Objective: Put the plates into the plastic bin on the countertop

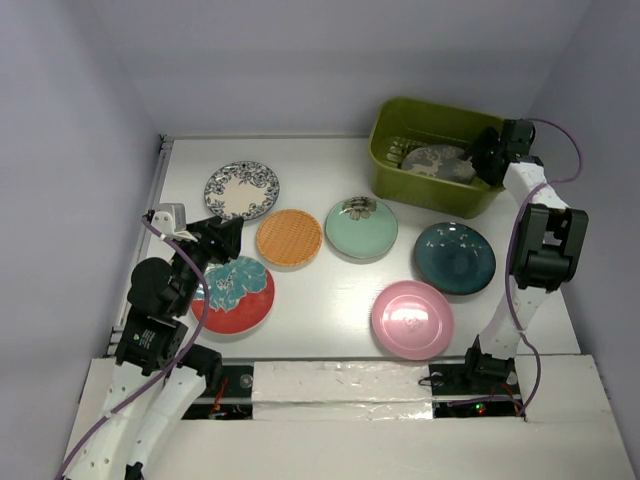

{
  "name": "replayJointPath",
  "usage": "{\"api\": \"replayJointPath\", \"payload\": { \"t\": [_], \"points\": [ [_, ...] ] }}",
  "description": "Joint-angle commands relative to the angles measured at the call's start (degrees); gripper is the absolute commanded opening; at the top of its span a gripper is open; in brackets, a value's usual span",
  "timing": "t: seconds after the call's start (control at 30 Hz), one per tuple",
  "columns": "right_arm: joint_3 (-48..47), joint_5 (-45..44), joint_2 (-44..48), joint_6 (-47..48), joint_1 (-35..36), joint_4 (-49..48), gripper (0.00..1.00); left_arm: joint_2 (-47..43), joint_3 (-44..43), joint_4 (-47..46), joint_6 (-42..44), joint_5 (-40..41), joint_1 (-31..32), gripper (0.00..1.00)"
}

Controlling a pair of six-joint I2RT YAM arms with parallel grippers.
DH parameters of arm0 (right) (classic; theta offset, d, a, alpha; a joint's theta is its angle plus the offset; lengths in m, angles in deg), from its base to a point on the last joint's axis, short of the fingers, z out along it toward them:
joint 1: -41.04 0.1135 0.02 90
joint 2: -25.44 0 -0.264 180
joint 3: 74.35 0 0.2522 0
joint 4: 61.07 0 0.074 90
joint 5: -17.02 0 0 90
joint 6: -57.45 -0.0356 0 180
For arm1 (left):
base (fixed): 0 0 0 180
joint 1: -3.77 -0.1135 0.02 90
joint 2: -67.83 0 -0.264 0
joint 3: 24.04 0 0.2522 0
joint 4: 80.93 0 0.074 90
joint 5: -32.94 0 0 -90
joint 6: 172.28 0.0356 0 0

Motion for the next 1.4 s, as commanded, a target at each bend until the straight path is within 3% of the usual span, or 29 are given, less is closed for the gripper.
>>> {"api": "replayJointPath", "payload": {
  "t": [0.0, 0.13, 0.23, 0.33, 0.4, 0.43, 0.5, 0.53, 0.6, 0.7, 0.73, 0.8, 0.83, 0.93, 1.1, 1.37],
  "points": [
    [-2.69, -2.23, 4.86, 1.73, -0.20, -0.24, 0.79, -0.82, -0.09, -2.45, 0.18, -0.60, 0.29, 0.50],
    [-5.58, 0.41, 7.84, 1.82, 0.41, 1.69, 0.95, -0.74, -0.09, -2.36, 0.18, -0.60, 0.29, 0.50],
    [-5.60, -0.20, 12.67, 2.08, 3.13, 0.74, 1.00, -1.00, -0.09, -2.36, 0.18, -0.60, 0.29, 0.50],
    [-3.06, -0.73, 18.29, 1.91, 6.56, -1.28, 0.97, -1.35, -0.01, -2.36, 0.18, -0.60, 0.29, 0.49],
    [0.80, -0.47, 23.46, 1.82, 9.27, -5.04, 0.82, -1.52, -0.01, -2.27, 0.18, -0.60, 0.29, 0.50],
    [3.09, -0.38, 25.15, 1.82, 13.03, -6.11, 0.51, -1.79, -0.01, -2.27, 0.18, -0.60, 0.29, 0.50],
    [11.17, -0.47, 28.14, 1.12, 17.53, -8.22, 0.07, -2.14, -0.01, -2.18, 0.10, -0.60, 0.29, 0.49],
    [14.33, 0.23, 30.76, -0.54, 22.42, -11.63, 0.00, -2.23, -0.01, -2.18, 0.18, -0.60, 0.82, 0.48],
    [25.13, 0.94, 33.41, -3.28, 28.24, -16.94, 0.00, -2.23, -0.09, -2.10, 0.18, -0.42, 0.82, 0.37],
    [35.49, -0.81, 35.01, -10.21, 39.15, -25.18, 0.00, -2.32, -0.18, -1.92, 0.18, 0.10, 1.34, 0.09],
    [37.46, -2.21, 34.92, -13.79, 41.43, -28.76, 0.05, -2.32, -0.27, -1.83, 0.18, 0.54, 1.35, 0.04],
    [40.19, -3.80, 33.78, -17.77, 46.54, -31.25, 0.23, -2.49, -0.44, -1.31, 0.10, 1.94, 1.35, 0.00],
    [42.64, -4.50, 33.17, -21.18, 48.03, -33.44, 0.52, -2.84, -0.45, -1.13, 0.01, 2.38, 1.35, 0.00],
    [44.50, -8.81, 29.39, -26.90, 52.26, -35.56, 0.80, -3.02, -0.45, -1.04, -0.17, 2.92, 1.35, 0.00],
    [43.37, -8.64, 21.05, -32.37, 55.16, -38.55, 0.79, -3.20, -0.45, -0.95, -0.08, 2.48, 1.88, 0.07],
    [39.41, -9.08, 5.50, -40.54, 56.40, -46.37, 0.74, -3.20, -0.53, -0.87, 0.09, 2.30, 1.88, 0.08]
  ]
}}
